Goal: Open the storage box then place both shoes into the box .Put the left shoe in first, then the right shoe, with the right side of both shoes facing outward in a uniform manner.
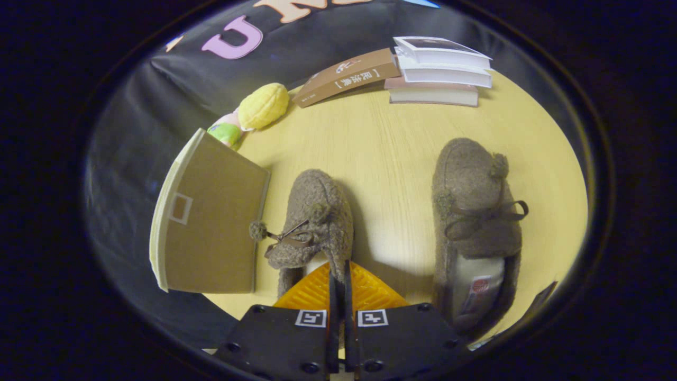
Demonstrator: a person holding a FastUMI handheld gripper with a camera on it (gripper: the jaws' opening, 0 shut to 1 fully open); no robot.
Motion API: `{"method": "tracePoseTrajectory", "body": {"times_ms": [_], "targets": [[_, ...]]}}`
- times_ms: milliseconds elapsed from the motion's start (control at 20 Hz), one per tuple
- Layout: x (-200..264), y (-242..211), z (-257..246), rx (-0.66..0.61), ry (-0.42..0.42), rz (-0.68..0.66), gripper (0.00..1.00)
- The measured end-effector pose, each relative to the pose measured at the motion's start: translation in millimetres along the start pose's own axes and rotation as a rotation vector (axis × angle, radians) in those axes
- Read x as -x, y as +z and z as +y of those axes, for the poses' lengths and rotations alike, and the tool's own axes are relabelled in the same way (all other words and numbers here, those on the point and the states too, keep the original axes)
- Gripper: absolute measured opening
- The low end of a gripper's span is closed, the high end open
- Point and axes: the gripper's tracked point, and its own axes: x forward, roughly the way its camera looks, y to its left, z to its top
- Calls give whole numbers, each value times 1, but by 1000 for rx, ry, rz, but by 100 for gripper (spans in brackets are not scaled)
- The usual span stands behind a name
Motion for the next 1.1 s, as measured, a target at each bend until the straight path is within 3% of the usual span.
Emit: {"method": "tracePoseTrajectory", "body": {"times_ms": [300, 600, 1100], "targets": [[10, -2, 5, -63, -13, -14, 3], [39, 22, 39, -195, 61, -68, 3], [86, 73, 139, -211, 157, -169, 3]]}}
